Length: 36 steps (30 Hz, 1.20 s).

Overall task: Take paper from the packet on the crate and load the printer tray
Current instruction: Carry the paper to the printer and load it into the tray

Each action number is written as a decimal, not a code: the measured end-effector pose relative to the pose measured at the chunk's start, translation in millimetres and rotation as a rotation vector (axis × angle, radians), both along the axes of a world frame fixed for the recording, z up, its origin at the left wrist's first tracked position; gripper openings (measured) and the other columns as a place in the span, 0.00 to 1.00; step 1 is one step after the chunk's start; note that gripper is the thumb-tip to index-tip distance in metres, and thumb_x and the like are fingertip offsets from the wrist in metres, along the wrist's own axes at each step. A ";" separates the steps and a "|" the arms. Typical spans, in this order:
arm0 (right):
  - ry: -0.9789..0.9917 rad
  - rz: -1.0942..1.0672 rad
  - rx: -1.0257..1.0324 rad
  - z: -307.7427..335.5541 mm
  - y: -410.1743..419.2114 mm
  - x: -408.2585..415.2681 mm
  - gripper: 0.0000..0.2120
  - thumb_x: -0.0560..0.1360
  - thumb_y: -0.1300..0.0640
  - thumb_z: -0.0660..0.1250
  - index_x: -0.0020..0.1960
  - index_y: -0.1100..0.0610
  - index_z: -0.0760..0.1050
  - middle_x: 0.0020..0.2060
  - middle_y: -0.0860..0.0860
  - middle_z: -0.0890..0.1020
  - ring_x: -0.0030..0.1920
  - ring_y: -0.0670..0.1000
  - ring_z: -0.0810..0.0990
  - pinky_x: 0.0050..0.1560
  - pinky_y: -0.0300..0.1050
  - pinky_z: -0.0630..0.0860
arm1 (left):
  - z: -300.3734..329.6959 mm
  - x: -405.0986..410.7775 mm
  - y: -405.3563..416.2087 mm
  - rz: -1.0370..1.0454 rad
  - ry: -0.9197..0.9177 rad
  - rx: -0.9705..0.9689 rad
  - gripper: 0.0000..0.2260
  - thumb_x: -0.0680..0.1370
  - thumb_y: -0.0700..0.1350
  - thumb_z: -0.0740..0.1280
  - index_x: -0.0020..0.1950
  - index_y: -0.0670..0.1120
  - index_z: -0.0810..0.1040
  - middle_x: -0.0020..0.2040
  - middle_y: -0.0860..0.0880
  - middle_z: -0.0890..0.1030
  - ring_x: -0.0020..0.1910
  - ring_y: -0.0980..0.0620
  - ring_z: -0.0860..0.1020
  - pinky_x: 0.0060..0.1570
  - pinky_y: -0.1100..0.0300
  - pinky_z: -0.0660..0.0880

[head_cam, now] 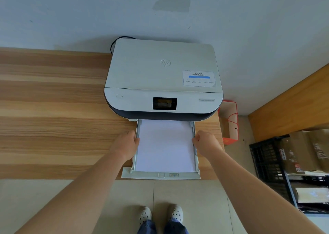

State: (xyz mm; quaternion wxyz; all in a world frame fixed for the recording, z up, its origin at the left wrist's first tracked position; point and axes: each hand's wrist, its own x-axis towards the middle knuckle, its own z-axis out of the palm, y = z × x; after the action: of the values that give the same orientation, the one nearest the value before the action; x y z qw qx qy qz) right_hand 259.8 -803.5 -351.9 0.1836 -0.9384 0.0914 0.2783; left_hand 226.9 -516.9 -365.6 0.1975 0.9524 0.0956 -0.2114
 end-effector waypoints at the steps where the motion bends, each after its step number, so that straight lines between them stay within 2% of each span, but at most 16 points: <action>1: 0.012 0.006 -0.016 -0.9 0.8 1.5 0.06 0.76 0.58 0.57 0.43 0.56 0.71 0.37 0.52 0.75 0.33 0.48 0.72 0.32 0.43 0.68 | -0.8 1.8 -0.7 -0.013 0.019 -0.002 0.10 0.81 0.51 0.57 0.45 0.48 0.71 0.38 0.48 0.78 0.36 0.51 0.76 0.35 0.55 0.74; 6: 0.060 0.004 -0.073 -2.9 4.9 7.2 0.07 0.74 0.60 0.57 0.47 0.58 0.73 0.40 0.54 0.77 0.36 0.54 0.76 0.33 0.43 0.71 | -1.7 10.8 -2.5 -0.055 0.054 0.028 0.10 0.81 0.47 0.56 0.42 0.48 0.70 0.36 0.48 0.76 0.32 0.53 0.73 0.30 0.60 0.66; 10: 0.072 0.008 -0.065 -6.0 7.1 8.1 0.08 0.74 0.59 0.56 0.50 0.58 0.71 0.37 0.52 0.74 0.34 0.52 0.73 0.29 0.42 0.67 | -2.1 16.9 -2.8 -0.009 0.100 -0.001 0.10 0.80 0.45 0.57 0.39 0.46 0.71 0.35 0.47 0.75 0.32 0.52 0.70 0.32 0.59 0.67; 15: 0.086 0.016 -0.060 -6.4 7.3 9.4 0.05 0.74 0.59 0.56 0.47 0.57 0.70 0.36 0.52 0.75 0.34 0.51 0.74 0.31 0.42 0.69 | -0.3 21.1 -0.1 0.008 0.144 -0.048 0.11 0.80 0.45 0.57 0.38 0.46 0.70 0.37 0.47 0.75 0.33 0.52 0.70 0.32 0.58 0.66; 19: 0.069 0.006 -0.063 -9.9 9.3 9.3 0.08 0.74 0.61 0.56 0.50 0.57 0.71 0.38 0.52 0.75 0.36 0.52 0.75 0.33 0.44 0.71 | -1.2 18.9 -1.8 -0.009 0.109 -0.033 0.11 0.80 0.44 0.57 0.38 0.46 0.69 0.35 0.47 0.74 0.32 0.52 0.70 0.31 0.59 0.65; 23: 0.050 0.015 -0.092 -12.6 13.9 7.5 0.12 0.74 0.62 0.55 0.55 0.57 0.72 0.42 0.54 0.77 0.40 0.56 0.78 0.35 0.44 0.73 | -1.3 17.9 -5.8 -0.041 0.094 0.011 0.10 0.80 0.44 0.56 0.39 0.46 0.69 0.34 0.48 0.72 0.32 0.52 0.70 0.30 0.59 0.64; 31: 0.043 0.046 -0.095 -13.6 9.5 6.4 0.11 0.74 0.60 0.55 0.54 0.56 0.71 0.39 0.51 0.75 0.37 0.54 0.77 0.30 0.42 0.69 | -2.1 18.6 -2.6 -0.068 0.109 0.029 0.10 0.80 0.46 0.55 0.41 0.46 0.71 0.36 0.49 0.74 0.33 0.53 0.71 0.30 0.59 0.65; 36: 0.031 0.055 -0.104 -15.0 12.9 6.3 0.11 0.75 0.62 0.54 0.55 0.57 0.71 0.42 0.54 0.76 0.39 0.55 0.77 0.33 0.44 0.71 | -2.9 19.5 -6.2 -0.084 0.117 0.017 0.09 0.81 0.44 0.55 0.43 0.46 0.69 0.35 0.49 0.73 0.35 0.52 0.74 0.31 0.60 0.66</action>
State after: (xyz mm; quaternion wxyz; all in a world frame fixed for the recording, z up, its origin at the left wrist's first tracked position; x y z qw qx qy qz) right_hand 266.1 -790.6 -366.9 0.1255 -0.9443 0.0828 0.2926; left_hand 246.5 -523.1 -368.5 0.1744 0.9433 0.0685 -0.2739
